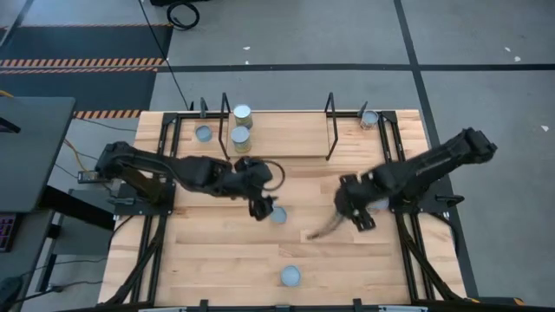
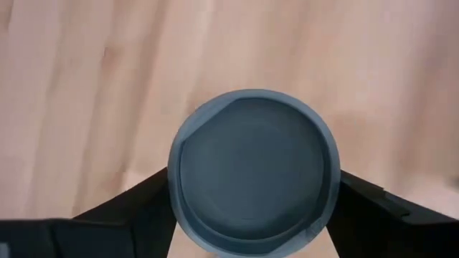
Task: Pick and place cans onto a shelf
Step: Put the light green can on the shelf
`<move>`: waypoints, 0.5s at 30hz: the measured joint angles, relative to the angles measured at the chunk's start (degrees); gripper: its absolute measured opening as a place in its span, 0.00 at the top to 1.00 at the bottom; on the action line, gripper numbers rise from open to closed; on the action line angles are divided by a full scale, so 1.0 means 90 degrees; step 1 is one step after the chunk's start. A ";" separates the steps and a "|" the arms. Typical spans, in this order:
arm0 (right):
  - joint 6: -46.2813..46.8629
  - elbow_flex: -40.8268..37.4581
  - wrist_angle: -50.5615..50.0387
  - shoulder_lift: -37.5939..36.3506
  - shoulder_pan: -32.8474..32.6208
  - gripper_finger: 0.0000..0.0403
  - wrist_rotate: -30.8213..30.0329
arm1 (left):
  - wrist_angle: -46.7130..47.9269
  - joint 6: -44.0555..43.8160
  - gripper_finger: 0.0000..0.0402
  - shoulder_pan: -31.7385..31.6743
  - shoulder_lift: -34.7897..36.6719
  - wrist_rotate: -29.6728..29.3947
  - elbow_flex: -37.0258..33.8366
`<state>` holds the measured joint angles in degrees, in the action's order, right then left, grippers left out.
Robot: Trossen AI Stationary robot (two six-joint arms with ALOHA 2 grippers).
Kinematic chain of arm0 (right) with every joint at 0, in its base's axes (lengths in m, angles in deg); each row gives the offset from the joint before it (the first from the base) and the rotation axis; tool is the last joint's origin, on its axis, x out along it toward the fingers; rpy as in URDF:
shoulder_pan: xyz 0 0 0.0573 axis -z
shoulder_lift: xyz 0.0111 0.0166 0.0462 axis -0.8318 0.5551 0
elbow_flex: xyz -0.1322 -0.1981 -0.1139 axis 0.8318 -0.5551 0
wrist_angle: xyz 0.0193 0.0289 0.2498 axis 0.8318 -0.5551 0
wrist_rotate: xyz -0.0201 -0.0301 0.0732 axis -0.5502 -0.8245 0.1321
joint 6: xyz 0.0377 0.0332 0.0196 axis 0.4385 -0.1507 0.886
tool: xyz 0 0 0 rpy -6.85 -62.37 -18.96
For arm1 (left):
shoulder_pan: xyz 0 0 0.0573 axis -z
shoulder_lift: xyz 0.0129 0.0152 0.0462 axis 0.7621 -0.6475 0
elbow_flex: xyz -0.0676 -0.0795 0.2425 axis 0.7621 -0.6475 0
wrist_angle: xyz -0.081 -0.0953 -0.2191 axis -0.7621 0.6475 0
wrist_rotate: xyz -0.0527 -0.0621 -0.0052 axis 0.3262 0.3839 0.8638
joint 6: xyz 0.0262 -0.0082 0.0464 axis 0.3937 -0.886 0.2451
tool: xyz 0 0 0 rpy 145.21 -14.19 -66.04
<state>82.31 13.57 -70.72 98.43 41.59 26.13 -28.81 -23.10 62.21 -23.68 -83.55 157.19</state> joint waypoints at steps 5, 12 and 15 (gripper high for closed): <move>-0.1721 0.1411 -0.0299 0.0298 0.1554 0.27 -0.0017 | 0.0720 0.0024 0.13 -0.0318 0.0469 -0.0224 0.0000; -0.3563 0.3653 -0.0917 0.1987 0.3202 0.27 0.0217 | 0.1477 0.0319 0.13 -0.0839 0.0748 -0.0281 0.0002; -0.4283 0.4275 -0.1302 0.2621 0.3748 0.27 0.0279 | 0.1892 0.0628 0.13 -0.1015 0.0788 -0.0222 -0.0002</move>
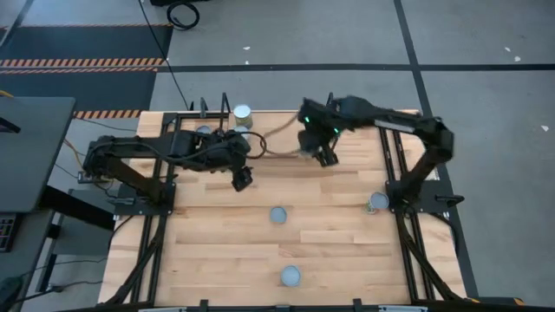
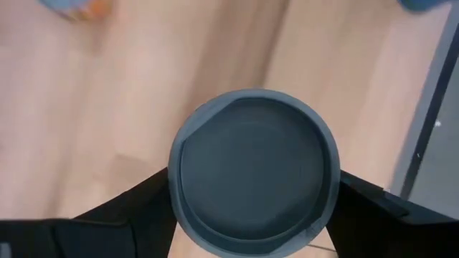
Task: Pick and place cans onto a shelf
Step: Put the light green can on the shelf
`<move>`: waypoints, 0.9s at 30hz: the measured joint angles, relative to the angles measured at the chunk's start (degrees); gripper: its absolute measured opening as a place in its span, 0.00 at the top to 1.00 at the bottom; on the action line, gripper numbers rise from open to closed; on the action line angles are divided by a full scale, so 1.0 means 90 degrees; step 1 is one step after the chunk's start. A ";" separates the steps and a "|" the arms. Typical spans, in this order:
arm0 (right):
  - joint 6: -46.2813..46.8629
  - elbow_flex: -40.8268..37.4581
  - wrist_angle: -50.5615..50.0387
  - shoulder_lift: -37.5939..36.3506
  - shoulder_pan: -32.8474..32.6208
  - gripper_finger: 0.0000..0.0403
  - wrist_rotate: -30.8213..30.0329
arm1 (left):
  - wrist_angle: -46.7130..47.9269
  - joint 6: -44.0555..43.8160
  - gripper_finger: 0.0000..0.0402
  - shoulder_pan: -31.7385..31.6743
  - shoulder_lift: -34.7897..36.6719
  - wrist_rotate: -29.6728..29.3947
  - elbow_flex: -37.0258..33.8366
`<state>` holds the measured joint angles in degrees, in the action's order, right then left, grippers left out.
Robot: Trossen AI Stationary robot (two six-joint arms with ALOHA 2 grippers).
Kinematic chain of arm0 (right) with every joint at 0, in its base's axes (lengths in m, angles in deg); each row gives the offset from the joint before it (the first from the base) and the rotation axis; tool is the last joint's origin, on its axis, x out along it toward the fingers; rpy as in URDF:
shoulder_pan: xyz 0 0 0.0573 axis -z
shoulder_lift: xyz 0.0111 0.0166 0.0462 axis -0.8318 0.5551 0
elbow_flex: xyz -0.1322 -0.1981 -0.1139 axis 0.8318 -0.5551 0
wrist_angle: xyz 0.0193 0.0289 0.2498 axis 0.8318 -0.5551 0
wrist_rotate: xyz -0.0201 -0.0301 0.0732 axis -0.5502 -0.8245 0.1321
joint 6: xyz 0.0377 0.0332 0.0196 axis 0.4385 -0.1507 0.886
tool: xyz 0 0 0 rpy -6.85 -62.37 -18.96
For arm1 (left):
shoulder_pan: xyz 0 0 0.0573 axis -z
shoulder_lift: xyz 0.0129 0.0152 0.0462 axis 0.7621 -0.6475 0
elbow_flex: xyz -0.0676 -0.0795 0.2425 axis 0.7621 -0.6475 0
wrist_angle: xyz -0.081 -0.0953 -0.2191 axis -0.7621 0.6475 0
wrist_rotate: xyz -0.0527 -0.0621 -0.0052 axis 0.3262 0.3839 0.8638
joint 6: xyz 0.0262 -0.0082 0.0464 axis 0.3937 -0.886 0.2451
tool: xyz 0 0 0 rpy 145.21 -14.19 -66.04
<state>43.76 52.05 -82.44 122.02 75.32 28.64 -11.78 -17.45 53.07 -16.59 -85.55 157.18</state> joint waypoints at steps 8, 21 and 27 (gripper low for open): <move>-0.1225 0.0293 -0.0278 0.1009 0.0938 0.26 -0.0092 | 0.0520 0.1035 0.13 -0.0412 0.0195 0.0115 -0.0001; -0.1419 0.0284 -0.0266 0.1466 0.1218 0.25 -0.0243 | 0.0691 0.2387 0.14 -0.1535 0.0585 0.0078 -0.0001; -0.1345 0.0281 -0.0281 0.1466 0.1368 0.21 -0.0234 | 0.0526 0.2795 0.14 -0.1842 0.0602 0.0210 0.0002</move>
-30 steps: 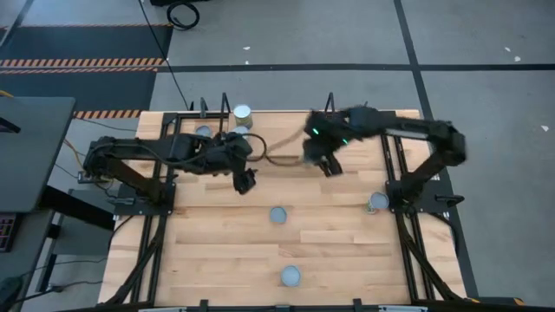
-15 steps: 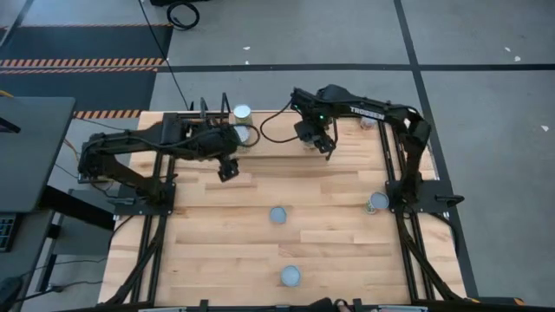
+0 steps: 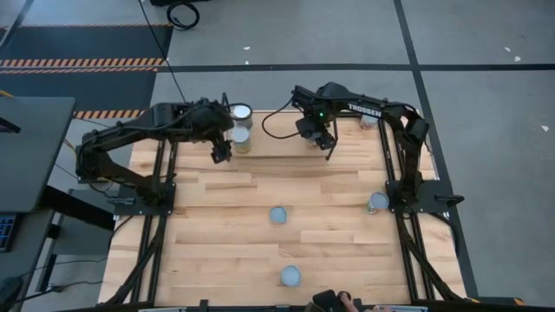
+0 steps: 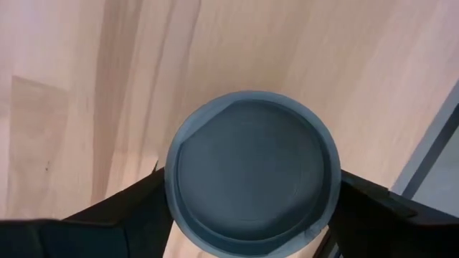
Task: Pick and place cans onto a shelf
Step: Put the light green can on the shelf
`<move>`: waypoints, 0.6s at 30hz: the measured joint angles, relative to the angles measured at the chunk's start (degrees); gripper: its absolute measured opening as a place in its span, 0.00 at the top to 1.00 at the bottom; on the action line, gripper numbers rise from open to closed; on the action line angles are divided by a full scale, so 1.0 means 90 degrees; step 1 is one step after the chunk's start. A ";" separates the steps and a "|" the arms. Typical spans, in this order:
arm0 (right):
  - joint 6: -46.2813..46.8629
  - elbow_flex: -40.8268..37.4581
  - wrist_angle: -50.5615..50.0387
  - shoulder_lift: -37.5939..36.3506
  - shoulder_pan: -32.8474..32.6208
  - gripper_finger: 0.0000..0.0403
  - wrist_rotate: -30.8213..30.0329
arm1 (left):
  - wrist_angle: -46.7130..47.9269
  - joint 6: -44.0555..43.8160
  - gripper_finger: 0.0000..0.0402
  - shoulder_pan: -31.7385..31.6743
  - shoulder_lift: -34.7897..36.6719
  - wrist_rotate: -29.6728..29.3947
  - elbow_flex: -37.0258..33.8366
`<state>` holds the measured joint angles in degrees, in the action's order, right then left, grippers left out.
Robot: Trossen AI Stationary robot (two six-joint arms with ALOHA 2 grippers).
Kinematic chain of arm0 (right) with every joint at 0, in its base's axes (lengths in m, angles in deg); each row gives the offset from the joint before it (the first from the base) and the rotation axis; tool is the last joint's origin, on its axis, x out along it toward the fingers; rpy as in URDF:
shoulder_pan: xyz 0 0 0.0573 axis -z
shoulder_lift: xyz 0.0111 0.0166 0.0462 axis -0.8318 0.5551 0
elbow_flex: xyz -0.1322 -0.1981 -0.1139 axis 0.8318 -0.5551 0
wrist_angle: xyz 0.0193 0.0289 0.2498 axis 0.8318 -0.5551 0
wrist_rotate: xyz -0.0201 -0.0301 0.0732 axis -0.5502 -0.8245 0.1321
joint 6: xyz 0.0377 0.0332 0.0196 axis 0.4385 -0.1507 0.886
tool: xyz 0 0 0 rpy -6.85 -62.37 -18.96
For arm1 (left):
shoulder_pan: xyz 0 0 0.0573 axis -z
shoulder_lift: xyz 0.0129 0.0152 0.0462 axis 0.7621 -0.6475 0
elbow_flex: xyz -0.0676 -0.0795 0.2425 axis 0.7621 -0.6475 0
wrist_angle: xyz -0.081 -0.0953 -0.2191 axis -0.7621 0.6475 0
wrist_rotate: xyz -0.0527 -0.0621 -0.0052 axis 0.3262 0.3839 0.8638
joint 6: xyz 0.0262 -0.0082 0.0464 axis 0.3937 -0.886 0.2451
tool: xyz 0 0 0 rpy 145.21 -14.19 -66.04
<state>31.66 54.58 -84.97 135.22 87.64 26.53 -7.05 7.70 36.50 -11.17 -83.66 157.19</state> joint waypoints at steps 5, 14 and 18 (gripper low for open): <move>0.0184 -0.0001 0.0028 0.0000 0.0041 0.16 0.0014 | -0.0049 0.0094 0.14 -0.0149 0.0001 0.0019 0.0000; 0.0214 0.0007 -0.0058 -0.0016 0.0039 0.12 0.0013 | -0.0105 0.0280 0.14 -0.0243 0.0043 0.0018 0.0000; 0.0270 0.0178 -0.0197 -0.0070 -0.0024 0.12 -0.0015 | -0.0221 0.0324 0.14 -0.0243 0.0046 0.0018 0.0000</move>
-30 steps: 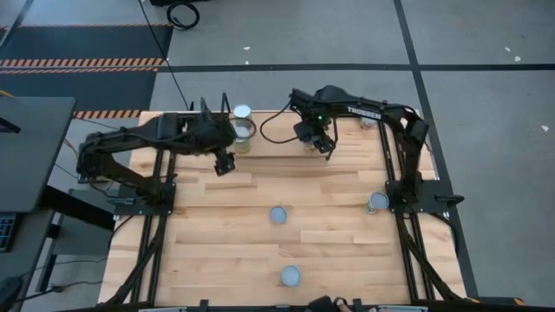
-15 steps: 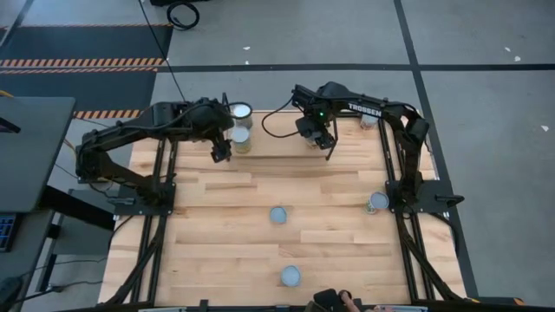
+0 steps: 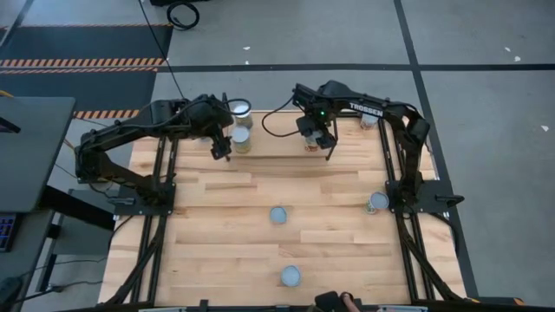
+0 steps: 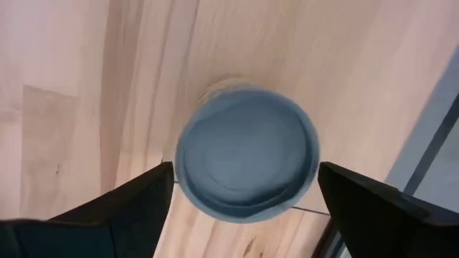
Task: Pick and place cans onto a shelf
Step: Put the light green can on the shelf
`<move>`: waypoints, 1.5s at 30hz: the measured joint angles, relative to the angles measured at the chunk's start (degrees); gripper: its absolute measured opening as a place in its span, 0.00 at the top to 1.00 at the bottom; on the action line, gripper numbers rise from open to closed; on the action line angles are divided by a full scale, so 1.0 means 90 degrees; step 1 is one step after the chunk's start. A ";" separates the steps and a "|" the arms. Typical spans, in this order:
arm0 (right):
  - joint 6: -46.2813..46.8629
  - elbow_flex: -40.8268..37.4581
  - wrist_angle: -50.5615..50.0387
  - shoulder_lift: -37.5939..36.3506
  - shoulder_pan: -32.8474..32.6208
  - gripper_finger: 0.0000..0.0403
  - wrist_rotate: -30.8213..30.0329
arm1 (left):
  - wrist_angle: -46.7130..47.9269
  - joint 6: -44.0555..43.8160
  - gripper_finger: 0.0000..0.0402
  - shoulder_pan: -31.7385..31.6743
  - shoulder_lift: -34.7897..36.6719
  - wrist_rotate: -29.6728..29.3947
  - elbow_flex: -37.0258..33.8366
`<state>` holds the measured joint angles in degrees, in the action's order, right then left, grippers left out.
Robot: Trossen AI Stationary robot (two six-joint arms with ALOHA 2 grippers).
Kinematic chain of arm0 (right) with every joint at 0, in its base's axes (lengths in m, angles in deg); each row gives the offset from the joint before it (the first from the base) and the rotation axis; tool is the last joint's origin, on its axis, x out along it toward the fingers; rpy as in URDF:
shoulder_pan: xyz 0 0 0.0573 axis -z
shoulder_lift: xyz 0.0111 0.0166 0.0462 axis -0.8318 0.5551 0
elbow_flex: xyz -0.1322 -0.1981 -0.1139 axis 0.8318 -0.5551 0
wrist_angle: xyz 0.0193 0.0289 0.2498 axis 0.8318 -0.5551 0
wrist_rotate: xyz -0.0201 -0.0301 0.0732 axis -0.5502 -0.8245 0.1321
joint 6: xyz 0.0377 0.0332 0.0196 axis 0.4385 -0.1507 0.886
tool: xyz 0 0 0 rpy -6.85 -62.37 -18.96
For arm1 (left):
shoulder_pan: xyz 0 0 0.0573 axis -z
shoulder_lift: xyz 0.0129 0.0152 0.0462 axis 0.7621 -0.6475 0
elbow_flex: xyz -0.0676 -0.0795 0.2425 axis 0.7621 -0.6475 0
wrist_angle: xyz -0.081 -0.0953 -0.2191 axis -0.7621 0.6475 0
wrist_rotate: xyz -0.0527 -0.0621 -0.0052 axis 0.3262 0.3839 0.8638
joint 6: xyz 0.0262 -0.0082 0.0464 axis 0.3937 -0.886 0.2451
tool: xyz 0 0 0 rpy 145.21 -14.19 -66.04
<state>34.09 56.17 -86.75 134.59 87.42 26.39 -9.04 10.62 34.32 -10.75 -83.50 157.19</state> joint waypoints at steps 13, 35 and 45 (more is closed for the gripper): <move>0.1406 0.0244 0.0939 -0.0358 -0.0251 0.13 0.0506 | -0.0172 0.0143 0.14 0.0000 0.0000 0.0009 0.0219; 0.1637 -0.0493 0.1498 -0.0346 -0.0187 0.13 -0.0219 | -0.0288 0.0146 0.14 0.0014 -0.0003 0.0119 0.0219; 0.1705 0.0373 0.1068 -0.0382 -0.0138 0.13 -0.0837 | -0.0284 0.0165 0.14 0.0017 -0.0003 0.0120 0.0219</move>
<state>49.43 59.53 -77.14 131.15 86.18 18.86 -11.60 12.11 34.47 -10.78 -82.42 159.16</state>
